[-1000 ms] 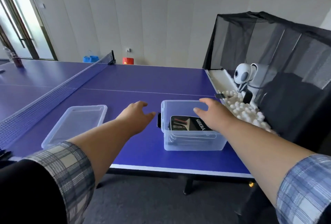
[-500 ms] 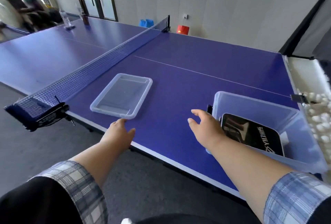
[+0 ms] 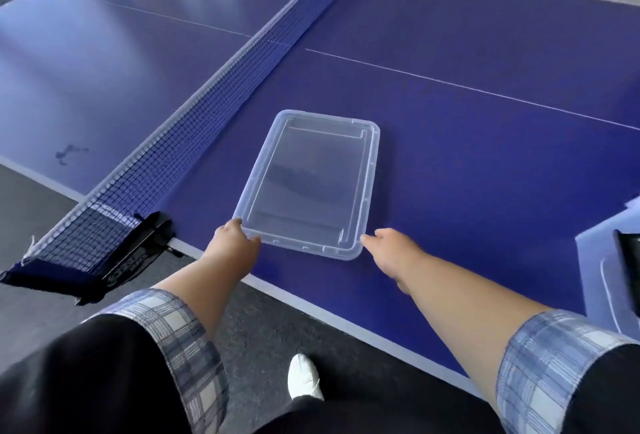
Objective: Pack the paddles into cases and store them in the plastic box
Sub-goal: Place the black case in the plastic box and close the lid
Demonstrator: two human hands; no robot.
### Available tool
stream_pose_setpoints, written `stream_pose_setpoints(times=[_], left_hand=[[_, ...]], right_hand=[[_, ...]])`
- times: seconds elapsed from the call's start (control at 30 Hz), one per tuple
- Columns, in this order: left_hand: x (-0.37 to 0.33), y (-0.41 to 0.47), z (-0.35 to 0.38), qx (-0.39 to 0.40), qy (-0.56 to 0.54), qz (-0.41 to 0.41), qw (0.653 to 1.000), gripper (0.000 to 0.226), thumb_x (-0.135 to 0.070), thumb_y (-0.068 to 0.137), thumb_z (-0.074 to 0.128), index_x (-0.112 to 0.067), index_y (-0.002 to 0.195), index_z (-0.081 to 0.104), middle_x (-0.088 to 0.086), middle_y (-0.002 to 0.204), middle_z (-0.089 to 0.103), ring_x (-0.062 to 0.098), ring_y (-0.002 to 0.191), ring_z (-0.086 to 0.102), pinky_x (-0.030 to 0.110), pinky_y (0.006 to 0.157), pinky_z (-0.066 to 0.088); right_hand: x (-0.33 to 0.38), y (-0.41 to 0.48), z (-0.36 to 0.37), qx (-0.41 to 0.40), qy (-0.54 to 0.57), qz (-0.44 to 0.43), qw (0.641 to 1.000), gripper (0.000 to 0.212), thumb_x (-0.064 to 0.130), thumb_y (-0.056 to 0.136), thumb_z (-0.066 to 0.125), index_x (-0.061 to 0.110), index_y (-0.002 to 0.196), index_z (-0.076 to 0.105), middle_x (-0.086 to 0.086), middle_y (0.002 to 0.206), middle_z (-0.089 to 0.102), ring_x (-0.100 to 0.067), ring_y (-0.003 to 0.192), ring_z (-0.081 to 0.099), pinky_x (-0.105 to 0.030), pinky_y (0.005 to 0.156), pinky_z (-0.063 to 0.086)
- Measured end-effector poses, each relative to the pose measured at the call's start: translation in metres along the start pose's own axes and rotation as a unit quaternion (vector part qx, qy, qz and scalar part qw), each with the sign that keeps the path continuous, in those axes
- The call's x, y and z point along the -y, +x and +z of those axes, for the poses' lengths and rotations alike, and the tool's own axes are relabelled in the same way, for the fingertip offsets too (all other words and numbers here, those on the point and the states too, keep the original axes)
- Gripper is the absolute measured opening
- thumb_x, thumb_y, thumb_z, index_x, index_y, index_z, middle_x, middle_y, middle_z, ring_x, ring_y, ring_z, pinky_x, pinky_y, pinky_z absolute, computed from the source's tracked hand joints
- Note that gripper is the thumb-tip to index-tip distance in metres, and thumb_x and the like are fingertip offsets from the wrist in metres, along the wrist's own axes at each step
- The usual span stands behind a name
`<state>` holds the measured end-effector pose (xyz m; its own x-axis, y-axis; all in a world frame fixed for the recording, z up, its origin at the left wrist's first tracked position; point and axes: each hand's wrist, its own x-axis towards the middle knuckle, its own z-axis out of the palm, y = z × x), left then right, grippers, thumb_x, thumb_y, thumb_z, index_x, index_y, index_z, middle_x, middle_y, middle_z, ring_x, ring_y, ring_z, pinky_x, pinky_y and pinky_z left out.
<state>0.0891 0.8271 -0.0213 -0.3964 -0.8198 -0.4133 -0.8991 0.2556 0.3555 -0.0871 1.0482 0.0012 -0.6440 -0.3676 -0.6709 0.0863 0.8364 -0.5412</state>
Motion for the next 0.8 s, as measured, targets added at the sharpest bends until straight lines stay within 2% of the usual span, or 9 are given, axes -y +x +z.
stream_pose_setpoints(times=[0.03,0.07,0.13,0.23,0.37,0.47,0.57,0.63,0.8], left_hand=[[0.003,0.022,-0.001,0.009,0.000,-0.005,1.000,0.050,-0.035,0.090,0.053,-0.018,0.137,0.048,0.010,0.121,0.058,0.030,0.083,0.065,0.034,0.065,0.050],[0.003,0.035,-0.001,0.013,-0.001,-0.006,1.000,0.047,-0.034,0.090,0.052,-0.017,0.134,0.048,0.010,0.119,0.058,0.031,0.082,0.065,0.036,0.066,0.053],[0.004,0.060,0.001,0.027,0.005,-0.008,1.000,0.046,-0.034,0.092,0.051,-0.017,0.135,0.046,0.011,0.121,0.058,0.034,0.086,0.063,0.039,0.068,0.053],[0.003,0.088,0.013,0.032,0.053,-0.003,0.998,0.031,-0.035,0.095,0.047,-0.013,0.118,0.048,0.015,0.120,0.059,0.039,0.101,0.056,0.040,0.078,0.044],[-0.004,0.101,0.019,0.019,0.049,-0.048,0.997,0.042,-0.045,0.092,0.050,-0.012,0.117,0.049,0.017,0.120,0.055,0.042,0.111,0.051,0.045,0.088,0.043],[-0.006,0.104,0.011,0.013,0.029,-0.084,0.996,0.055,-0.057,0.091,0.049,-0.010,0.118,0.055,0.019,0.114,0.056,0.040,0.099,0.057,0.044,0.083,0.050],[-0.013,0.098,0.001,-0.007,-0.101,-0.040,0.994,0.050,-0.055,0.090,0.053,-0.007,0.098,0.063,0.011,0.083,0.063,0.029,0.067,0.061,0.034,0.056,0.049],[-0.026,0.085,-0.005,0.014,-0.181,-0.029,0.983,0.045,-0.055,0.089,0.056,-0.012,0.087,0.067,0.008,0.070,0.069,0.028,0.063,0.064,0.033,0.055,0.051],[-0.088,0.025,-0.013,0.081,-0.329,-0.024,0.941,0.032,-0.045,0.090,0.060,-0.016,0.087,0.073,-0.005,0.058,0.068,0.020,0.056,0.064,0.028,0.054,0.047]], right_hand=[[0.010,0.015,0.011,-0.003,0.017,0.021,1.000,0.024,0.041,0.097,0.048,0.030,0.117,0.047,0.004,0.091,0.051,-0.018,0.075,0.048,-0.029,0.056,0.036],[0.017,0.023,0.017,-0.006,0.044,0.031,0.999,0.040,0.041,0.097,0.049,0.026,0.133,0.046,-0.001,0.107,0.056,-0.020,0.085,0.053,-0.030,0.064,0.043],[0.026,0.038,0.030,-0.027,0.071,0.066,0.995,0.060,0.040,0.096,0.052,0.014,0.147,0.037,-0.007,0.139,0.050,-0.026,0.108,0.053,-0.035,0.081,0.042],[0.034,0.054,0.047,-0.073,0.097,0.100,0.988,0.066,0.036,0.095,0.053,0.013,0.151,0.028,-0.006,0.145,0.047,-0.026,0.105,0.054,-0.034,0.075,0.041],[0.046,0.062,0.055,-0.086,0.148,0.157,0.973,0.065,0.036,0.093,0.055,0.013,0.149,0.032,-0.006,0.142,0.048,-0.025,0.098,0.050,-0.034,0.075,0.042],[0.046,0.056,0.046,-0.075,0.194,0.179,0.961,0.047,0.033,0.094,0.055,0.010,0.136,0.049,-0.009,0.124,0.057,-0.026,0.105,0.059,-0.036,0.080,0.049],[0.042,0.049,0.027,-0.095,0.197,0.151,0.964,0.019,0.022,0.093,0.053,0.011,0.108,0.058,-0.006,0.084,0.053,-0.021,0.068,0.048,-0.031,0.058,0.046],[0.039,0.039,0.008,-0.111,0.199,0.137,0.964,0.010,0.017,0.093,0.050,0.014,0.100,0.055,0.000,0.073,0.039,-0.017,0.060,0.032,-0.025,0.049,0.030],[0.006,-0.002,-0.064,-0.194,0.276,0.070,0.939,0.023,0.014,0.089,0.045,0.015,0.095,0.067,-0.002,0.075,0.054,-0.020,0.065,0.045,-0.029,0.058,0.034]])
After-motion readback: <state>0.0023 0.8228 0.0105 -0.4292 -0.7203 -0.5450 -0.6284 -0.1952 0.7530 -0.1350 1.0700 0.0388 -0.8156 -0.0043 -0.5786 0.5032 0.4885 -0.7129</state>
